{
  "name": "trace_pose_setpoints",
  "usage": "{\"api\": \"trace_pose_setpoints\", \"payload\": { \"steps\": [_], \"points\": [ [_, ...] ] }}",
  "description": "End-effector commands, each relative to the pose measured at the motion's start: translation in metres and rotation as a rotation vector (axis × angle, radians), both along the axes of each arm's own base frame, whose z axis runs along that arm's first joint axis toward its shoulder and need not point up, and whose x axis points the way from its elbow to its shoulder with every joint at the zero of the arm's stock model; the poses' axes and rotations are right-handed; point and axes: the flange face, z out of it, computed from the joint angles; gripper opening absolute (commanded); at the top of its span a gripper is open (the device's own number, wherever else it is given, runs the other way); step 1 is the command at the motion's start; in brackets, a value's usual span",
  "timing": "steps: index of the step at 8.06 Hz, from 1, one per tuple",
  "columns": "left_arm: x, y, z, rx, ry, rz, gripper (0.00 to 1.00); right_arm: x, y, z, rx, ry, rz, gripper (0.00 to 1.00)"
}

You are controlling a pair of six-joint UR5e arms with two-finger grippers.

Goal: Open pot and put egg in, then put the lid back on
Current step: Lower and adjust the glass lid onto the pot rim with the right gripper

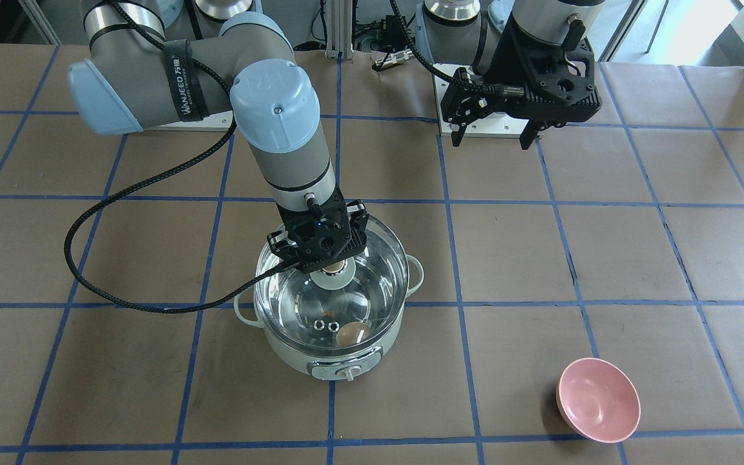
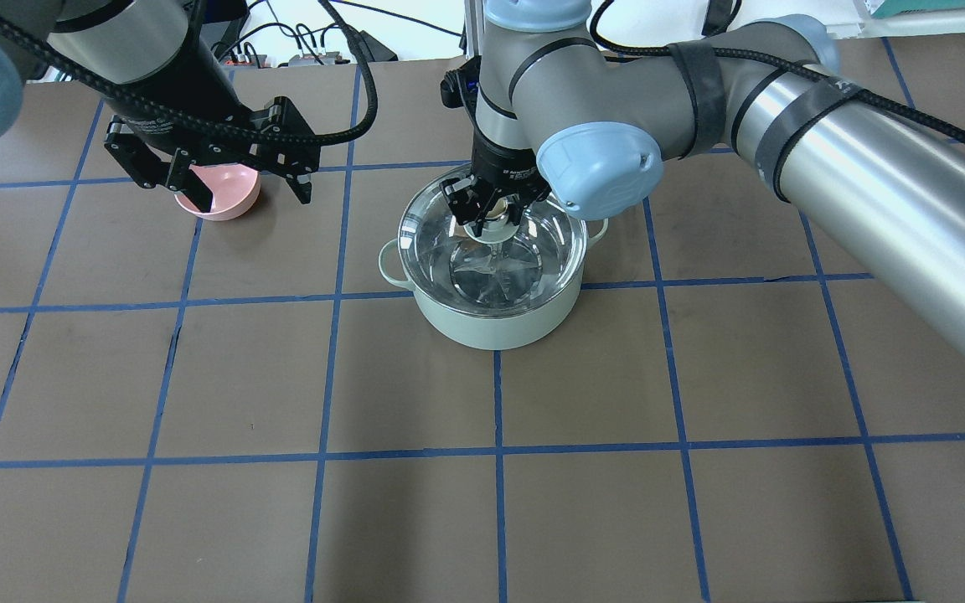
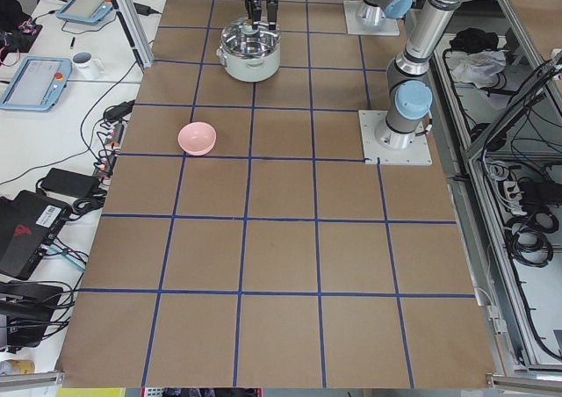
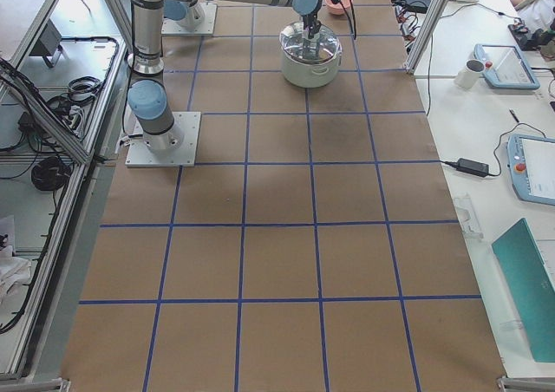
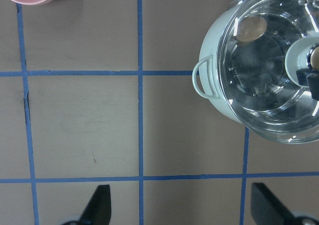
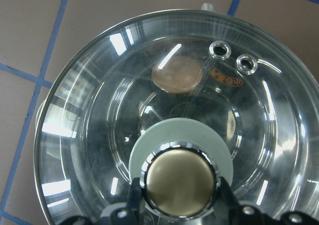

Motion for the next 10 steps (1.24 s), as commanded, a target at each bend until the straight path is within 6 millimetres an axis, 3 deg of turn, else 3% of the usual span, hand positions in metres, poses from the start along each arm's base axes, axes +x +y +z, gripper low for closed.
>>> {"api": "trace_pose_setpoints", "payload": {
  "steps": [1,10],
  "points": [
    [0.0002,-0.0001,0.0000,0.000,0.000,0.000,1.00,0.0009,-0.0027,-0.0012,-0.013,-0.004,0.002,0.00],
    [-0.0005,0.0002,0.0000,0.000,0.000,-0.001,1.00,0.0006,-0.0056,-0.0111,-0.033,0.003,0.007,0.00]
  ]
}}
